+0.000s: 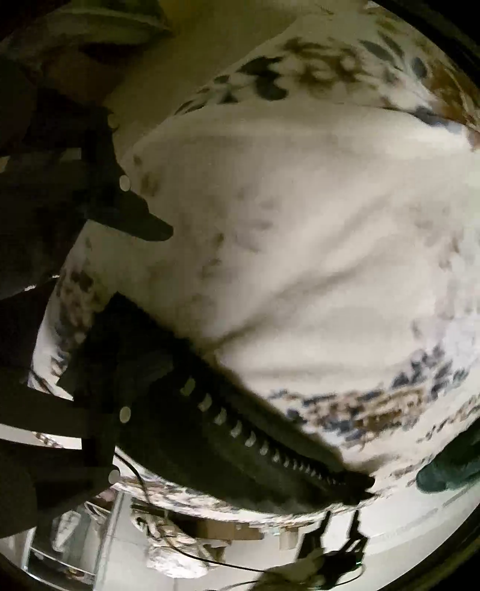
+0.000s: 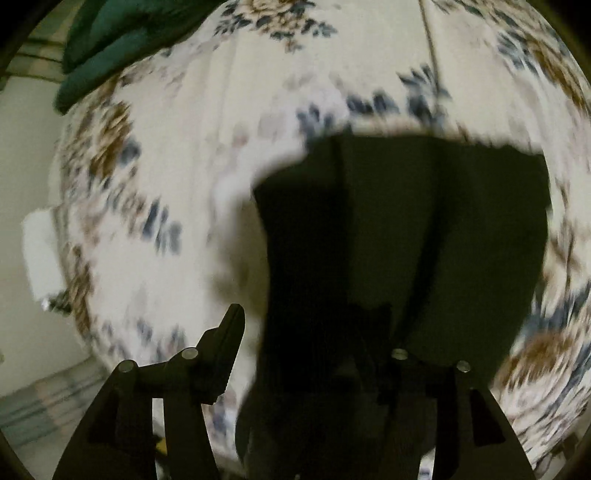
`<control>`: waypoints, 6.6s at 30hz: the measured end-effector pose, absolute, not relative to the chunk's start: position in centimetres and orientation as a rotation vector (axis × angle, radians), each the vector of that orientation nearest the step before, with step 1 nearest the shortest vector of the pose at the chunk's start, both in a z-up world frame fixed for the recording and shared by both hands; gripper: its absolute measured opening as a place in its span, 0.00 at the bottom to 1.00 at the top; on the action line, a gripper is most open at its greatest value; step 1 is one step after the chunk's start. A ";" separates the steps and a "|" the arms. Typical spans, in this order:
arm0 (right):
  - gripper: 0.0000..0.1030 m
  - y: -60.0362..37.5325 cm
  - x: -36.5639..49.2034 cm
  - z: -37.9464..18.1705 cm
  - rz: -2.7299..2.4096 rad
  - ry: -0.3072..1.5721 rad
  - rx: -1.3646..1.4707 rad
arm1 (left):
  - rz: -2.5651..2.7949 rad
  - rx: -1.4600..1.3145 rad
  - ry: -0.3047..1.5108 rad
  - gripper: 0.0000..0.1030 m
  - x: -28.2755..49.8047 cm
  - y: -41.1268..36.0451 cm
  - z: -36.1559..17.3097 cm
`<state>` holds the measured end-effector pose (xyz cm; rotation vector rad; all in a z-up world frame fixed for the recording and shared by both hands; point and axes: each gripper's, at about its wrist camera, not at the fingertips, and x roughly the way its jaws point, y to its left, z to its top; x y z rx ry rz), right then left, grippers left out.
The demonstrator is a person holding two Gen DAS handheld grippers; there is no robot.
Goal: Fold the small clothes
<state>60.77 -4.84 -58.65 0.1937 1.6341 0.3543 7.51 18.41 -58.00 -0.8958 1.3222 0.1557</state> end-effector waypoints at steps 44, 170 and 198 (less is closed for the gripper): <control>0.08 -19.5 16.6 -75.0 0.247 1.872 0.662 | -0.009 -0.465 1.476 0.09 14.3 10.1 -60.5; 0.44 -15.4 12.0 -72.4 0.164 1.651 1.123 | -0.089 -0.559 1.418 0.57 10.2 12.0 -57.3; 0.24 -16.5 11.3 -71.5 0.101 1.607 0.932 | -0.102 -0.487 1.337 0.02 10.1 10.1 -56.6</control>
